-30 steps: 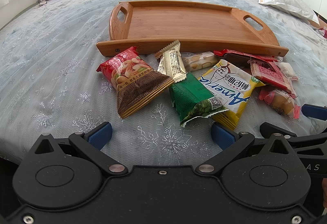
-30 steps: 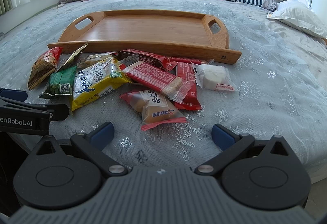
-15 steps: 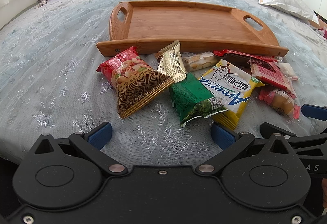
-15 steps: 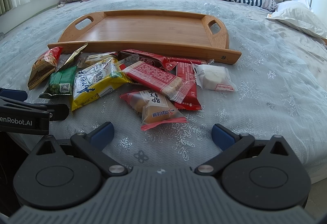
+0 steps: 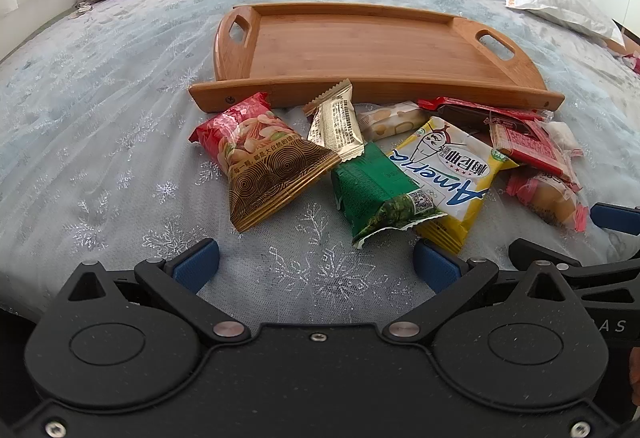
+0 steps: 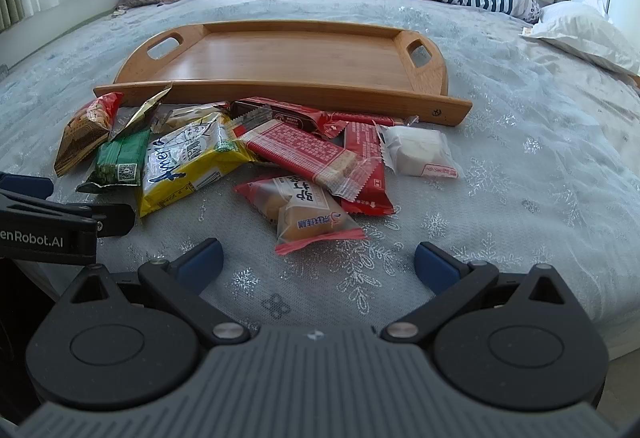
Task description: Organize snacks
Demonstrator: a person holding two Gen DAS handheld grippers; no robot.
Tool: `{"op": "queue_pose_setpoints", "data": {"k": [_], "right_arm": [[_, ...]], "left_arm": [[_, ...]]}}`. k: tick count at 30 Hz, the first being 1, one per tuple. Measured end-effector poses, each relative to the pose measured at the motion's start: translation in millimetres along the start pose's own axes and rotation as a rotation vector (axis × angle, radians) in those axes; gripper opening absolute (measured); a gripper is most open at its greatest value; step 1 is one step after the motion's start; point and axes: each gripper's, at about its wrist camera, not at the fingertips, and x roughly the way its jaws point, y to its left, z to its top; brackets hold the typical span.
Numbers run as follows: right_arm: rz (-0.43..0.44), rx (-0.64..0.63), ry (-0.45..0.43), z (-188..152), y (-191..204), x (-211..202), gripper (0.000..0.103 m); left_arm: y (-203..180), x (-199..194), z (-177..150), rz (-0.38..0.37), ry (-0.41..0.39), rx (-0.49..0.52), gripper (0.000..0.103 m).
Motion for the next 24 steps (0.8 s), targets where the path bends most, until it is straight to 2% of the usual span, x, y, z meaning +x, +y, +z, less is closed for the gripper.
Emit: {"op": "queue_pose_setpoints", "data": {"k": [9, 13, 16, 19, 22, 24], "right_arm": [[0.002, 0.003, -0.007, -1.1, -0.5, 4.9, 0.103], [0.013, 0.008, -0.052, -5.8, -2.4, 0.1, 0.103], [0.014, 0.016, -0.080, -7.6, -2.0, -6.4, 0.103], [0.031, 0.026, -0.115, -9.0, -0.9, -15.2, 0.098], [0.046, 0.030, -0.153, -9.2, -0.6, -22.6, 0.092], [0.041, 0.041, -0.170, -8.3, -1.9, -25.4, 0.085]], "left_arm": [[5.2, -4.8, -3.7, -0.019, -0.035, -0.004, 0.103], [2.8, -6.0, -6.1, -0.011, -0.050, 0.005, 0.103], [1.5, -9.3, -3.3, -0.018, -0.030, 0.017, 0.103], [2.4, -14.6, -0.1, -0.051, -0.017, 0.020, 0.103], [3.2, -24.0, 1.8, -0.102, -0.039, 0.008, 0.096], [2.5, -29.7, 4.1, -0.122, -0.060, 0.010, 0.087]]}}
